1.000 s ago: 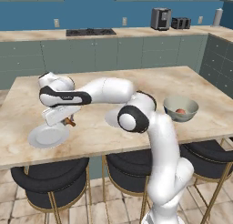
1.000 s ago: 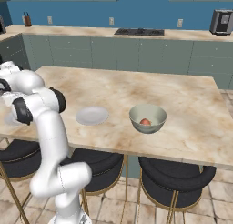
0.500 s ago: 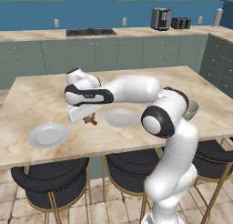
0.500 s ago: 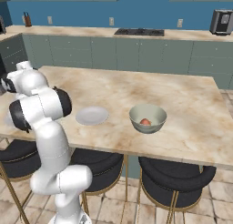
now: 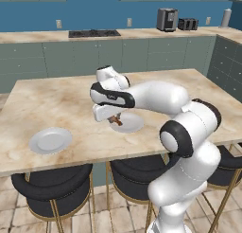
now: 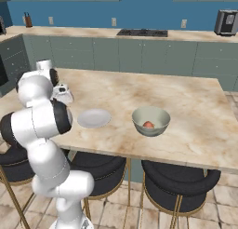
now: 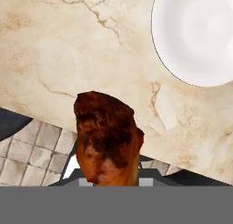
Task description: Pick the chicken drumstick and onion from their plates and place them in the bowl. Then put the bowl in the fridge.
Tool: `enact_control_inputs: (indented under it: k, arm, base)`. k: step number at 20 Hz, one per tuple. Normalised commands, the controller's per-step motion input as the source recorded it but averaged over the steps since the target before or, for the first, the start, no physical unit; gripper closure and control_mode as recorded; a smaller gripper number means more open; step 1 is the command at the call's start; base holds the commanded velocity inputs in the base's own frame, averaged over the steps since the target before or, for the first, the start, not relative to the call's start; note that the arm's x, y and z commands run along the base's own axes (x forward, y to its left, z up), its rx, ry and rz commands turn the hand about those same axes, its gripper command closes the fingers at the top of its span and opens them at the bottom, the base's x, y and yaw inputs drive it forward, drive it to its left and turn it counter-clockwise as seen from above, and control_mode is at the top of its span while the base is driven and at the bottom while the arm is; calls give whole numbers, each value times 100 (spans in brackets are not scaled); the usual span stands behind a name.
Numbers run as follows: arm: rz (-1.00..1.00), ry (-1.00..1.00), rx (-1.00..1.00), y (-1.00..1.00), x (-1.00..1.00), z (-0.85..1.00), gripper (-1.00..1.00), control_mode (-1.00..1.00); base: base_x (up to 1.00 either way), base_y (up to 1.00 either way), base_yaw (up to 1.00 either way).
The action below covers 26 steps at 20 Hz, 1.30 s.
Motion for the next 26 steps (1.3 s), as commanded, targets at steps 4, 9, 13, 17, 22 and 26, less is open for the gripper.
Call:
enact_control_inputs:
  k: [4, 9, 13, 17, 22, 26]
  arm:
    - [-21, 0, 0, -76, 0, 14, 100, -100]
    - [-35, 3, 5, -67, 0, 12, 100, -100]
    - [-37, 0, 4, -64, 0, 10, 100, -100]
    - [-34, 0, 3, -64, 0, 8, 100, -100]
    - [-27, 2, 0, -70, 1, 2, 100, -100]
    - [-20, 0, -3, -74, 3, 0, 100, -100]
  base:
    - [0, 0, 0]
    - [0, 0, 0]
    - [0, 0, 0]
    - [0, 0, 0]
    - [0, 0, 0]
    - [0, 0, 0]
